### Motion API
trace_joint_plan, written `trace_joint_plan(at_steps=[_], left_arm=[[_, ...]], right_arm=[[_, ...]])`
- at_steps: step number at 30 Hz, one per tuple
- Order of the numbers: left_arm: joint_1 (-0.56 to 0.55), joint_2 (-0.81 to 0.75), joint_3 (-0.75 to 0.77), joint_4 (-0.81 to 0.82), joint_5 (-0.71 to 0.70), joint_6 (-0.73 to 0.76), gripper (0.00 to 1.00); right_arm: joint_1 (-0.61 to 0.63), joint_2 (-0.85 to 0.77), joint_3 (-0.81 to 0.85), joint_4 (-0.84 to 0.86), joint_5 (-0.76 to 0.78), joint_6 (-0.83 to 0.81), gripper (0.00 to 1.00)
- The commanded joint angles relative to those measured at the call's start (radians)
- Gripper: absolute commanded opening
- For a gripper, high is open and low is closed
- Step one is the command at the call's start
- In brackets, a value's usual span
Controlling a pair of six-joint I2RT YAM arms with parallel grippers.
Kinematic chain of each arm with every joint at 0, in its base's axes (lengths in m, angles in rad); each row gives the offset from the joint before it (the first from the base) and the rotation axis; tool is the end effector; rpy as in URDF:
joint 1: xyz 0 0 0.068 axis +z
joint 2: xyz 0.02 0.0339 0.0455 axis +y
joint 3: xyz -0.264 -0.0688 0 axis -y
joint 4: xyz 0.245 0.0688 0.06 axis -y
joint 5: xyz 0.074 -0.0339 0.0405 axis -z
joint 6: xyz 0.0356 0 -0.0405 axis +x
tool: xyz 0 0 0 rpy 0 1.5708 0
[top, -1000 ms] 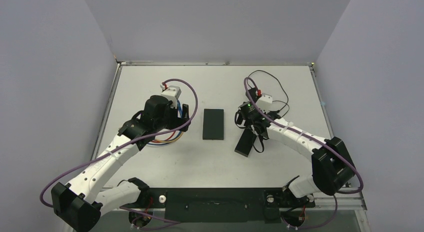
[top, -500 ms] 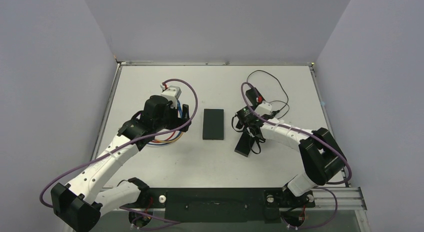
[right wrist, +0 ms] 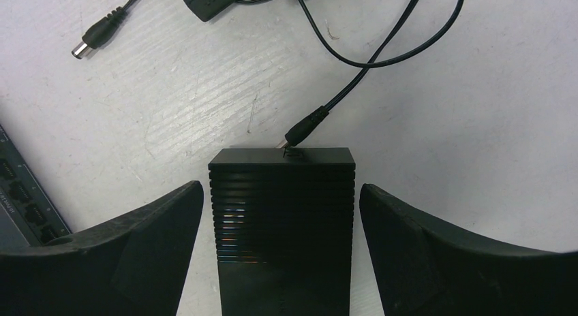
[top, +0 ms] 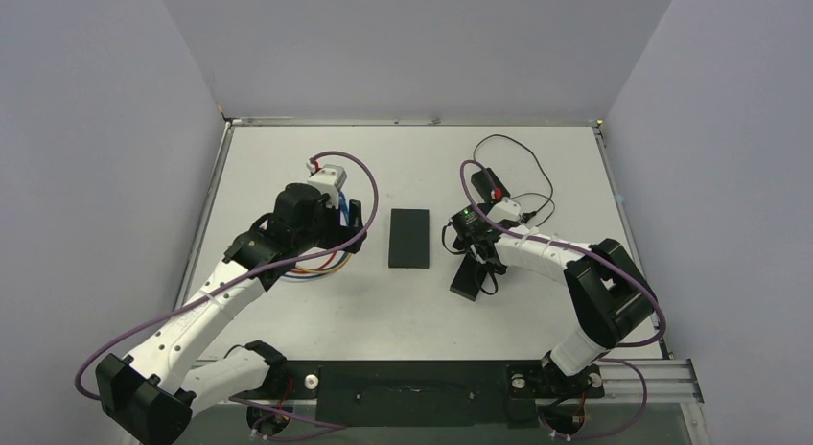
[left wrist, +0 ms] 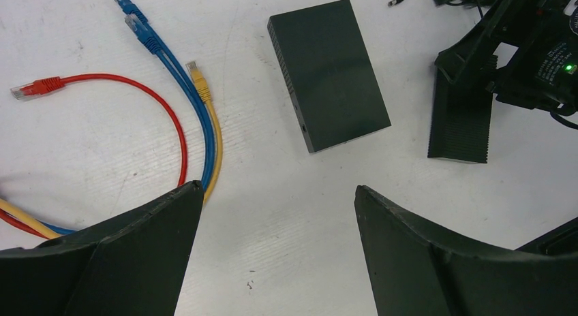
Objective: Insert the plug into the switch port
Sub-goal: Adjust the switch port at the center of the board.
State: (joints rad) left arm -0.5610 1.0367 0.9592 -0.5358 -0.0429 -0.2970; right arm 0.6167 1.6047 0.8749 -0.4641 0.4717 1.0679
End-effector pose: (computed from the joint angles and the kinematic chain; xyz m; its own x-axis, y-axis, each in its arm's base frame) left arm 0.1906 -0.1179 0.3185 -0.6129 0.0398 -0.7892 0.3373 0.9164 -0.2157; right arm 0.2463 0.1548 0.1604 -0.6975 0.4623 -0.5476 0.4821 0.8680 0.1188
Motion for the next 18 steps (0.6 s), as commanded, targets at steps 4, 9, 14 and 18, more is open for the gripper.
trace_joint_plan(at_steps=[4, 9, 14, 18], left_arm=[[0.005, -0.036, 0.009, 0.02, 0.018, -0.007, 0.8], [0.004, -0.049, 0.007, 0.022, 0.023, -0.006, 0.8], [0.004, -0.075, 0.004, 0.024, 0.034, -0.01, 0.8], [0.003, -0.102, 0.001, 0.028, 0.042, -0.011, 0.8]], right_arm=[[0.005, 0.007, 0.024, 0.033, 0.006, 0.038, 0.72], [0.01, 0.0, 0.02, 0.035, -0.005, 0.043, 0.55], [0.034, -0.029, 0.018, 0.027, -0.011, 0.069, 0.37], [0.084, -0.052, 0.032, -0.028, 0.019, 0.124, 0.33]])
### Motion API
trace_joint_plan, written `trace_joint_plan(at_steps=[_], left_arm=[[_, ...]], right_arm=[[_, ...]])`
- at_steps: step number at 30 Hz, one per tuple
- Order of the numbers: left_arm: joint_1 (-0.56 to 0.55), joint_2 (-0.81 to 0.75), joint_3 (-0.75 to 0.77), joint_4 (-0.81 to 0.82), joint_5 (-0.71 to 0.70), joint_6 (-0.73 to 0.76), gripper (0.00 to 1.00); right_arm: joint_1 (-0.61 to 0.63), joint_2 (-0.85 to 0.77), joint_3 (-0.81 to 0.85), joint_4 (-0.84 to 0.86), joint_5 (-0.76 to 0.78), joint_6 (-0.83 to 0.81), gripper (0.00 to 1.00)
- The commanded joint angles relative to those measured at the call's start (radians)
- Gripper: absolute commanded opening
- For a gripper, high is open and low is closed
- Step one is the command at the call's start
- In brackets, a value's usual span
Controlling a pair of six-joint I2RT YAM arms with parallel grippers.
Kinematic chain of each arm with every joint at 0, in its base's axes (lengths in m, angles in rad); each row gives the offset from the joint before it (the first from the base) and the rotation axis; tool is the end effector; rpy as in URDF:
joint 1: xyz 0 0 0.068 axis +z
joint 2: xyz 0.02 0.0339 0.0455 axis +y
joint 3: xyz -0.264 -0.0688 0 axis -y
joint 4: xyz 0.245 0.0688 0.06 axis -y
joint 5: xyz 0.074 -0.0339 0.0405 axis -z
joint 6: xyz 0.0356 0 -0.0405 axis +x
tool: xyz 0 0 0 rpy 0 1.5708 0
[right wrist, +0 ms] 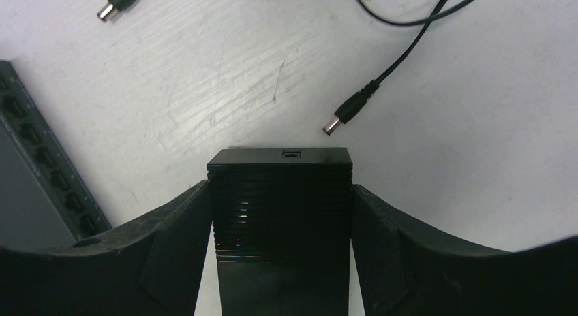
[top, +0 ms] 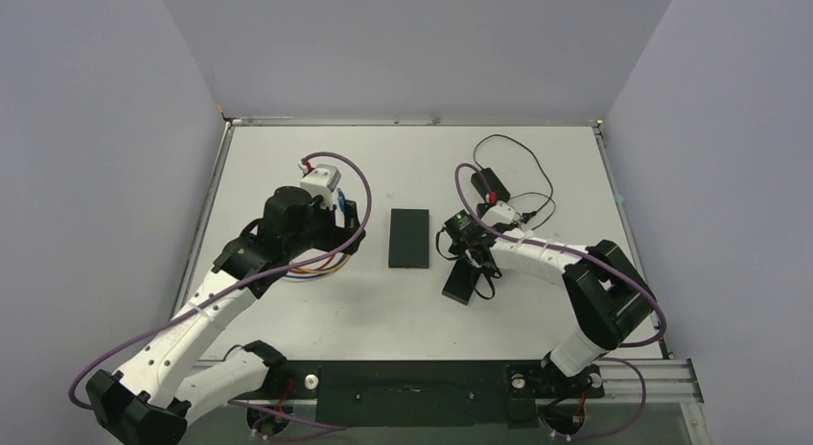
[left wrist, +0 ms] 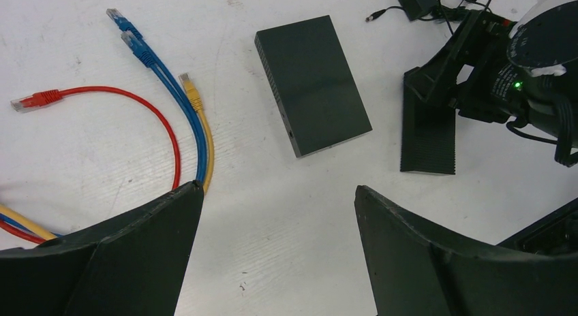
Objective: Insert the plug into the switch port
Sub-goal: Adjust the switch port at the center of the board.
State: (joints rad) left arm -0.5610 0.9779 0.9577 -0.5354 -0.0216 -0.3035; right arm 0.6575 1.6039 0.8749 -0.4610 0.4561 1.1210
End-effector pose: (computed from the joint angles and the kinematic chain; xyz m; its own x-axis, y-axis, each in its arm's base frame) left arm 0.1797 -0.1120 0.3297 -0.5805 0.0119 -0.8142 0.3593 0.9010 -0.2430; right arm 0.2398 0.1653 0.1605 -0.6969 0.4833 -0.5298 0.4795 0.8634 0.1569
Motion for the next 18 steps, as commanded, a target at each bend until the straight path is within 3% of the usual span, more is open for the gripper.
trace_joint_plan(at_steps=[1, 18], left_arm=[[0.003, -0.047, 0.002, 0.028, 0.021, -0.007, 0.8], [-0.099, -0.136, -0.014, 0.036, 0.022, -0.02, 0.8]], right_arm=[[0.06, -0.054, 0.036, -0.04, 0.038, 0.097, 0.32], [0.286, -0.081, 0.038, -0.186, 0.161, 0.526, 0.3]])
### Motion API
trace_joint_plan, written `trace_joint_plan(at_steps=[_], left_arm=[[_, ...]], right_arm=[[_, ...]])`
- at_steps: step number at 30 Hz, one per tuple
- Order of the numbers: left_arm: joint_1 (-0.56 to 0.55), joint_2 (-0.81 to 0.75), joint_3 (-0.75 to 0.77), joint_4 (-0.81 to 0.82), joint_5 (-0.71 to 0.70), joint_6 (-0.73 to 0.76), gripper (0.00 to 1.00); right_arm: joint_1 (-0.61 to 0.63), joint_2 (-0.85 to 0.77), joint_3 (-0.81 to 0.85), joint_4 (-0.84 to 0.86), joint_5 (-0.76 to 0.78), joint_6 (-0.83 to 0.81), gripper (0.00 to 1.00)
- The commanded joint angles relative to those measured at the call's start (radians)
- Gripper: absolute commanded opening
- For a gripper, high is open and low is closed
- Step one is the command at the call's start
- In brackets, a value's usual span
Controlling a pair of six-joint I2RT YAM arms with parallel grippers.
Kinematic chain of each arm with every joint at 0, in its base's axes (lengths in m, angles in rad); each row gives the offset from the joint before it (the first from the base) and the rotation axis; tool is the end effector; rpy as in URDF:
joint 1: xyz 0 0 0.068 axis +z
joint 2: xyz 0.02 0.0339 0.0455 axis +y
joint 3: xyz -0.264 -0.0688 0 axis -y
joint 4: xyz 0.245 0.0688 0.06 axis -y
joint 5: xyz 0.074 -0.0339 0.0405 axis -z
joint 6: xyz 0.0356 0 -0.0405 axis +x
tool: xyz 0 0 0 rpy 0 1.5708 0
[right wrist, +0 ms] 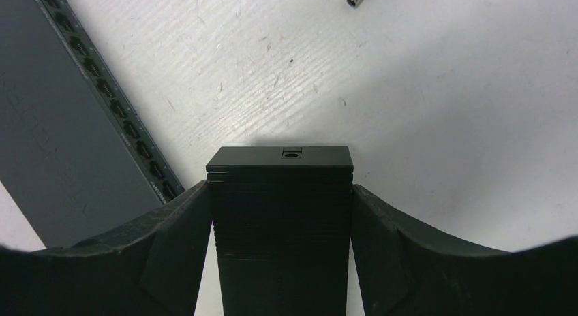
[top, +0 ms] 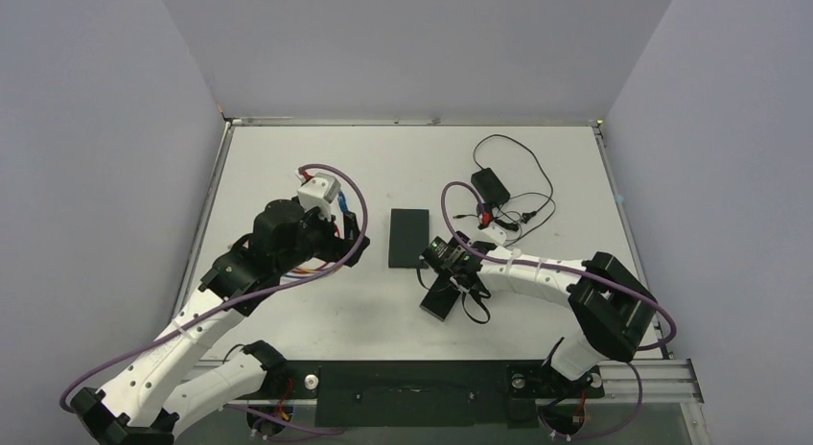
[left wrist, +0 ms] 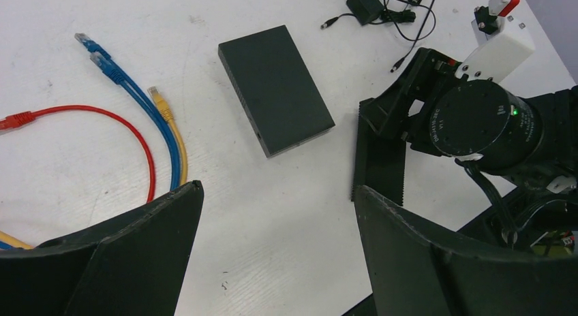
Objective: Insert the plug into the switch port
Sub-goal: Adjust the switch port at the center of the board.
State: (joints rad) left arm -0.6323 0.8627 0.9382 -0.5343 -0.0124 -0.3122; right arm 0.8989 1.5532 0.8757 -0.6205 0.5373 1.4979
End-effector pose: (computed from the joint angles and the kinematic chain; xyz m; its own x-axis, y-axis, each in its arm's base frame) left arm 0.1506 -0.1098 0.3438 -0.5187 -0.0007 -0.8549 0.4441 0.8543 -0.2702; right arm 0.1836 0.2016 0.1699 -0.6286 0.5861 -0.5112 0.5551 0.7985 0.2328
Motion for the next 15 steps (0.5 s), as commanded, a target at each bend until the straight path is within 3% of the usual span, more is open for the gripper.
trace_joint_plan(at_steps=[1, 9, 15], left_arm=[[-0.041, -0.023, 0.006, 0.035, 0.012, -0.011, 0.8], [-0.164, -0.061, -0.001, 0.027, -0.089, 0.001, 0.8], [-0.246, -0.074, -0.003, 0.016, -0.158, 0.013, 0.8]], right_arm=[[0.054, -0.016, 0.043, -0.031, 0.086, 0.161, 0.3], [0.148, 0.105, 0.113, -0.053, 0.078, 0.275, 0.32], [0.193, 0.152, 0.136, -0.058, 0.077, 0.344, 0.41]])
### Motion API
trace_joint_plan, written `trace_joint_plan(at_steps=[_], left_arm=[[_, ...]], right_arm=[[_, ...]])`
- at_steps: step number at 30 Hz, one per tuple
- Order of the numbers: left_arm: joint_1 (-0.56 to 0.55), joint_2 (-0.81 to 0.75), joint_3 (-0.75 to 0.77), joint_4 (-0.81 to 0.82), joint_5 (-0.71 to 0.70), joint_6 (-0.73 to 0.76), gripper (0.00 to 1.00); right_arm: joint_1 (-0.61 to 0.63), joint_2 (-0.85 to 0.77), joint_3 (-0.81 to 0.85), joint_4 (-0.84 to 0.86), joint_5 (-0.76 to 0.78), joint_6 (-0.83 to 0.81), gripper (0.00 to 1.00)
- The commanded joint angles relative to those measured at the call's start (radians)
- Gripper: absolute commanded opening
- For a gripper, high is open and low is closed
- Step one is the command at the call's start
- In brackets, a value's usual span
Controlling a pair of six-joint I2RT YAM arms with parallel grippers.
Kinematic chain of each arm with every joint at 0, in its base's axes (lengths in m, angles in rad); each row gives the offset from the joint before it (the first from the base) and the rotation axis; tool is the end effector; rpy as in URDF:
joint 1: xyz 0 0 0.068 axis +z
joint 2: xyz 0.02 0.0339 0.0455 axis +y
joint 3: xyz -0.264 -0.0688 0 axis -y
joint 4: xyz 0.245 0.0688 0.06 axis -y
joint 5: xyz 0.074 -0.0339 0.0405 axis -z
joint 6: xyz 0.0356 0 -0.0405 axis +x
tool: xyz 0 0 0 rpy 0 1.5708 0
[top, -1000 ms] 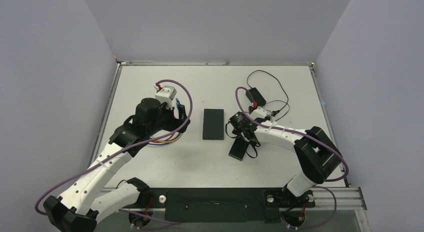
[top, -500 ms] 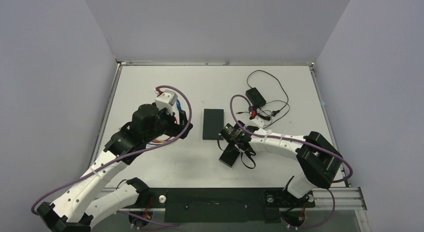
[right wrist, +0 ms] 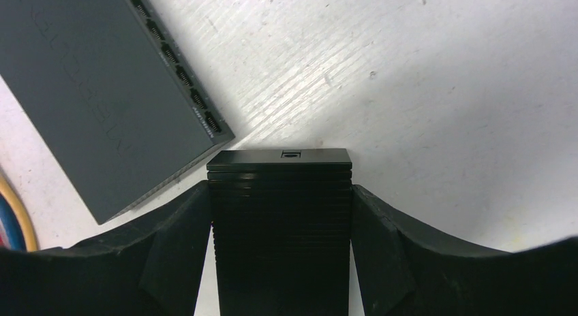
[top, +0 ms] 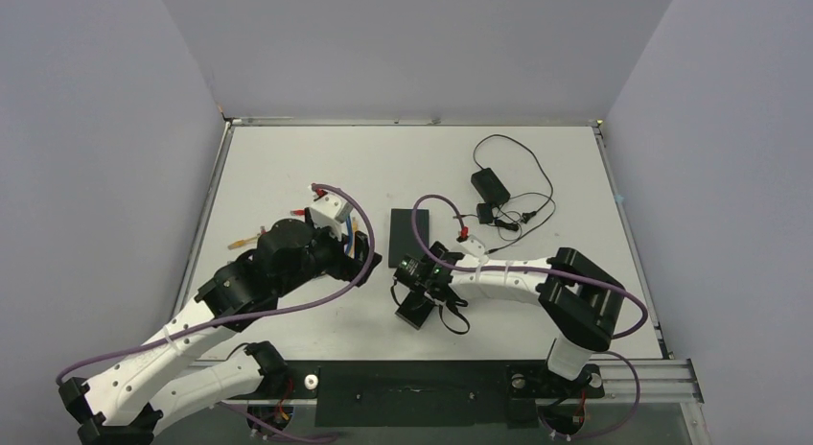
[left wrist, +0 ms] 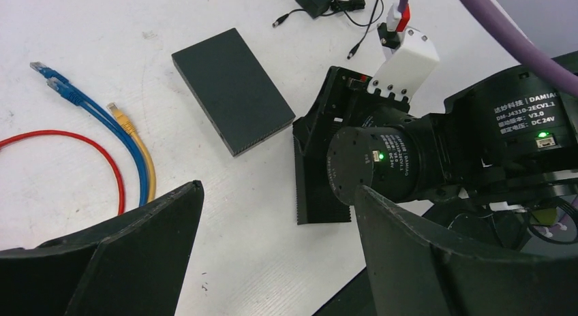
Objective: Insert the plug into the switch port
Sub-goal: Adjust the switch port at the center of the board.
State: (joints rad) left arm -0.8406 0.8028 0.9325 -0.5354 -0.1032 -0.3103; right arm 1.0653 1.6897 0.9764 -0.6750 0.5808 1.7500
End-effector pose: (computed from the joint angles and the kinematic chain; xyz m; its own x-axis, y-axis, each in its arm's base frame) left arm 0.1177 -0.1259 0.3514 -0.4577 0.0559 -0.8874 0.5652 0.7887 -0.2418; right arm 0.1598 0.2484 0.1587 -0.5874 0.6374 -0.4986 0.5904 0.7589 0.2748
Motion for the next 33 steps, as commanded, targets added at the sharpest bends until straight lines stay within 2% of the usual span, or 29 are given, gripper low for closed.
trace_joint_plan(at_steps=[1, 2, 5, 7, 11, 16, 20, 27, 33], left_arm=[[-0.046, -0.018, 0.002, 0.017, -0.075, 0.011, 0.8], [-0.049, -0.02, 0.001, 0.017, -0.077, 0.011, 0.8], [-0.059, -0.031, -0.002, 0.019, -0.084, 0.011, 0.8], [-0.063, -0.037, -0.003, 0.021, -0.088, 0.012, 0.8], [-0.069, -0.043, -0.005, 0.02, -0.097, 0.016, 0.8], [-0.072, -0.045, -0.01, 0.023, -0.107, 0.024, 0.8], [-0.072, -0.045, -0.013, 0.028, -0.121, 0.027, 0.8], [-0.072, -0.028, -0.015, 0.029, -0.127, 0.022, 0.8], [-0.071, 0.009, 0.006, 0.01, -0.132, -0.006, 0.83]], right_arm=[[0.03, 0.018, 0.036, -0.005, 0.034, 0.096, 0.45], [0.036, 0.019, 0.037, -0.007, 0.034, 0.105, 0.48], [0.048, 0.019, 0.045, -0.03, 0.034, 0.113, 0.66], [0.057, 0.011, 0.058, -0.054, 0.049, 0.11, 0.74], [0.066, -0.019, 0.091, -0.116, 0.098, 0.099, 0.8], [0.066, -0.078, 0.1, -0.164, 0.155, 0.063, 0.82], [0.026, -0.151, 0.072, -0.175, 0.217, -0.028, 0.83], [-0.057, -0.268, 0.038, -0.151, 0.282, -0.392, 0.82], [-0.145, -0.403, -0.006, -0.128, 0.31, -0.677, 0.78]])
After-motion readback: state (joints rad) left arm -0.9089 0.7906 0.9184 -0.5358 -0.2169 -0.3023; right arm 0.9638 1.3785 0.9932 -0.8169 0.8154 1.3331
